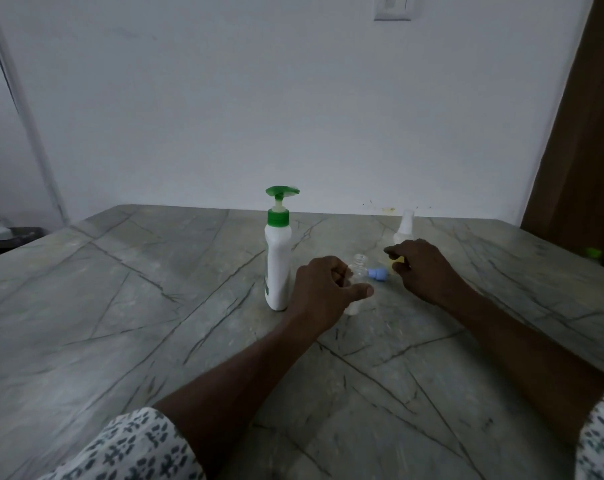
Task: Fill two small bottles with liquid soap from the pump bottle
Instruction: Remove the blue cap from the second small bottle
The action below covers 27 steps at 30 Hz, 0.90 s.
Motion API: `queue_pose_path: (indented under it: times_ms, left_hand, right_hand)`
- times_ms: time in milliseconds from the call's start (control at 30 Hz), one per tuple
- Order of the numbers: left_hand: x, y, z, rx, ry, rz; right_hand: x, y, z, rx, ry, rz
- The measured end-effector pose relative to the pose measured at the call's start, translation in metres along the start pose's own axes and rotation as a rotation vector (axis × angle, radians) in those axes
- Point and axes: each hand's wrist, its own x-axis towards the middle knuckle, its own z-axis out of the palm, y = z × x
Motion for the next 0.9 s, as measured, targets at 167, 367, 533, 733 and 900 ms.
queue_pose_path:
  times_ms: [167, 367, 533, 733, 900]
  left_hand:
    - [0.0, 0.0, 0.0, 0.015, 0.01, -0.008]
    - [0.0, 0.0, -0.001, 0.015, -0.001, -0.003]
    - [0.0, 0.0, -0.001, 0.012, -0.004, -0.007]
    - [-0.001, 0.001, -0.002, 0.005, -0.014, -0.016]
    - [-0.001, -0.001, -0.001, -0.005, -0.014, -0.015]
  right_hand:
    - [-0.007, -0.003, 0.007, -0.005, -0.074, -0.081]
    - [-0.005, -0.014, 0.006, -0.124, -0.028, 0.002]
    - [-0.004, -0.008, 0.007, -0.22, -0.014, -0.053]
    - [0.0, 0.002, 0.012, -0.377, 0.069, -0.081]
    - [-0.002, 0.004, 0.008, -0.263, 0.143, -0.01]
